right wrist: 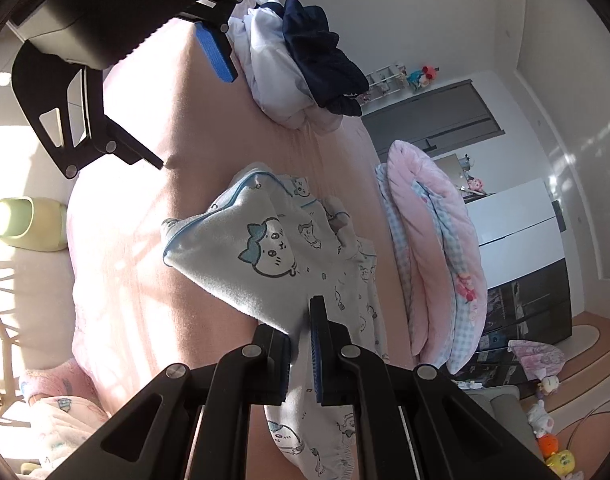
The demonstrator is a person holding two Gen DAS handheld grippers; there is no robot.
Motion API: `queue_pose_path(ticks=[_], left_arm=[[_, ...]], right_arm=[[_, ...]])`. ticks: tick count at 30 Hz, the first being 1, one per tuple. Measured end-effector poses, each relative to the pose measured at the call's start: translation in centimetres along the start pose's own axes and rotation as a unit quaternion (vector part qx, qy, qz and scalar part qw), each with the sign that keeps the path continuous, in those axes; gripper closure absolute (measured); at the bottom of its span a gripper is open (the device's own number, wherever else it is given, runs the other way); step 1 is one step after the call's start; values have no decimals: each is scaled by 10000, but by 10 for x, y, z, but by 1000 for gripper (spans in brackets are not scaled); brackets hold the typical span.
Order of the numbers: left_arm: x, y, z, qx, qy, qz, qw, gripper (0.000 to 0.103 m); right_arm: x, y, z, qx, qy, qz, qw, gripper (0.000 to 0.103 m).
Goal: Fold clothes
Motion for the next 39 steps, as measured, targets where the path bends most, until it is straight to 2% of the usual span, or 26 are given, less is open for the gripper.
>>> queue_pose_path(ticks=[7, 13, 16, 18, 22, 25, 32, 35, 37, 39], left_arm=[[-18, 14, -8, 379, 505, -58, 9980, 22], [-28, 39, -22, 688, 1048, -491, 9909, 21], [-28, 47, -29, 648, 1124, -579, 9899, 20], [-27, 50, -33, 633, 1148, -690, 9890, 15], [-26, 51, -38, 644, 1230, -860, 9866, 15], [-23, 57, -40, 899, 1384, -1300, 9777, 14], [-27, 67, -41, 1205, 1785, -1976, 9563, 12], [-29, 70, -41, 1358, 1849, -1913, 9544, 10], [-33, 73, -39, 1484, 1871, -1661, 9568, 9], [-42, 79, -35, 1620, 2014, -1632, 9522, 8]], right_arm=[[5, 17, 0, 437, -139, -159, 9988, 98], [7, 22, -1, 613, -184, -339, 9974, 98], [8, 26, -1, 740, -204, -419, 9962, 98], [8, 30, 0, 861, -225, -475, 9949, 98], [6, 40, 4, 1092, -204, -535, 9924, 98], [2, 45, 5, 1218, -122, -637, 9904, 98], [2, 41, 4, 1155, -140, -739, 9905, 98], [0, 37, 3, 1065, -84, -698, 9918, 98], [-2, 39, 3, 1077, -74, -597, 9924, 98], [-3, 44, 3, 1164, -38, -587, 9915, 98]])
Point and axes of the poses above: each gripper's, at about its wrist camera, not at the fingertips, and x roughly the way its jaws point, y to its right, z to its underside, the point moved 1 cm from there along x, roughly the way its jaws point, and after that the axes turned 1 degree about y, right-handed, at the moved point
